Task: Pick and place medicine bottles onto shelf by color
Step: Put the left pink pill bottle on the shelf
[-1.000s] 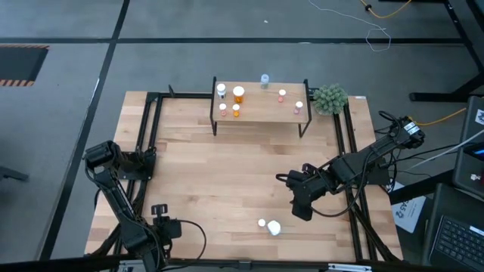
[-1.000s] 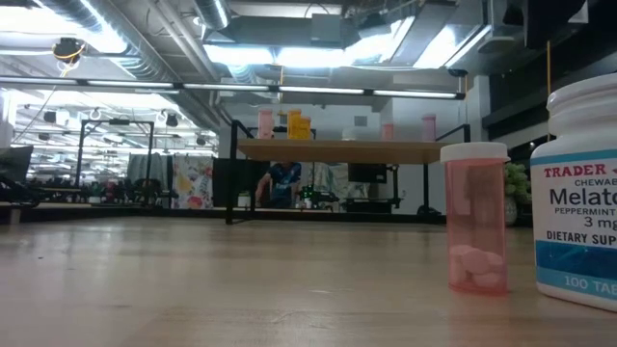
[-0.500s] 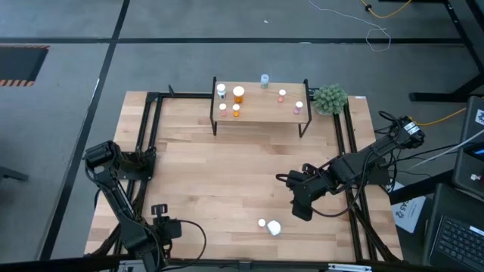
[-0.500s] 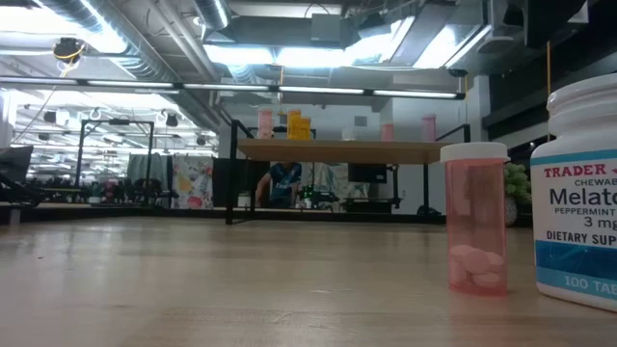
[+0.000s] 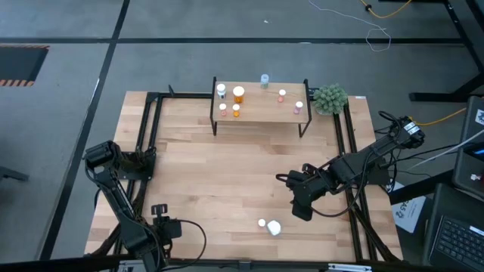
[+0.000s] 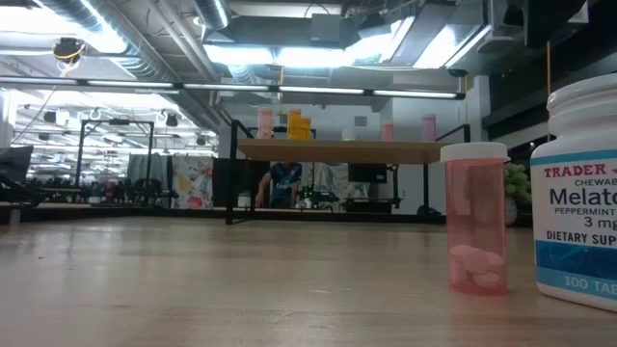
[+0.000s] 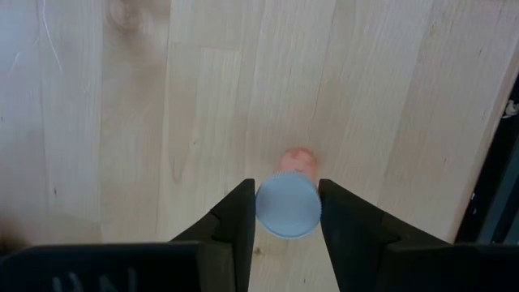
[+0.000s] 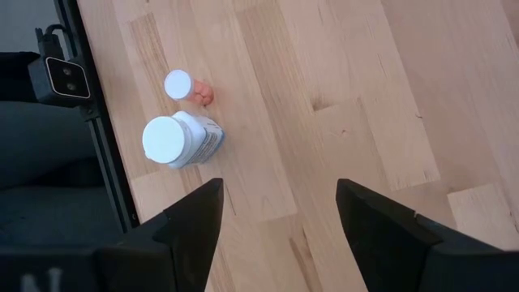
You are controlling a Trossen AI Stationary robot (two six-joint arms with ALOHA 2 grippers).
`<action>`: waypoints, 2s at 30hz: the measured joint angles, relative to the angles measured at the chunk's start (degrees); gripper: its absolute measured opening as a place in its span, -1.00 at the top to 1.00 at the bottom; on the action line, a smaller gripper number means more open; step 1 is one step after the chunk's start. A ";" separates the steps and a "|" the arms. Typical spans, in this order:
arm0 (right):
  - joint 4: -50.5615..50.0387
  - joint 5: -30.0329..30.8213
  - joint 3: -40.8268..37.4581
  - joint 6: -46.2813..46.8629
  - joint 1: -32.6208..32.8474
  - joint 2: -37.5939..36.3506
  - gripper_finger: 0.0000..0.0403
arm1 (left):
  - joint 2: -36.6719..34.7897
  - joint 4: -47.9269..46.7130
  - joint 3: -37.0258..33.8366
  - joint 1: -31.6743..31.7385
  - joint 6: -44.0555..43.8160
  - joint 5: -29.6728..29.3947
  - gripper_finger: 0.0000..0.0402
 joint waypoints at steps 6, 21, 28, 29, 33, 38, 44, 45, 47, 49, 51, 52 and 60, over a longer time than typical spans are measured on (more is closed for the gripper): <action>-0.01 0.00 0.00 0.00 -0.01 0.00 -0.21 | 0.00 0.02 0.00 0.01 -0.01 0.06 0.43; -0.01 -3.00 0.00 1.04 0.01 0.00 -0.21 | -0.20 -1.70 9.48 9.37 14.98 -7.32 0.44; -0.02 -3.04 0.00 1.57 0.14 0.00 -0.21 | -0.20 -6.37 17.40 18.62 34.53 -7.99 0.45; -0.02 -3.04 0.00 1.57 0.14 0.00 -0.21 | -0.20 -6.91 18.59 20.17 38.55 -8.00 0.45; -0.04 -2.99 0.00 1.53 0.14 0.00 -0.21 | -0.34 -11.51 25.02 26.95 52.97 -7.95 0.45; -0.11 -2.93 0.00 0.79 0.14 0.00 -0.21 | -0.39 -19.90 35.36 37.44 66.83 -8.04 0.45; -0.11 -2.86 0.00 -3.11 0.16 0.00 -0.21 | -0.42 -21.78 46.41 51.58 82.63 -4.35 0.45; -0.11 -2.84 0.00 -3.33 0.16 0.00 -0.21 | -0.42 -21.67 47.80 54.19 84.66 -2.71 0.45; -0.11 -2.46 0.00 -3.43 0.16 0.00 -0.21 | -0.44 -21.23 49.75 59.64 88.03 2.24 0.45; -0.11 -0.91 0.00 -3.30 0.16 0.00 -0.21 | -0.44 -20.28 50.65 65.06 90.63 7.79 0.45; -0.10 1.68 0.00 -2.91 0.16 0.00 -0.21 | -0.44 -17.78 50.73 69.99 92.32 12.37 0.45; -0.11 3.03 0.00 -2.37 0.16 0.00 -0.21 | -0.44 -16.27 50.73 72.18 92.92 14.28 0.45; -1.61 8.96 0.00 3.10 0.14 0.00 -0.21 | 0.92 -2.59 50.79 82.60 96.33 22.52 0.45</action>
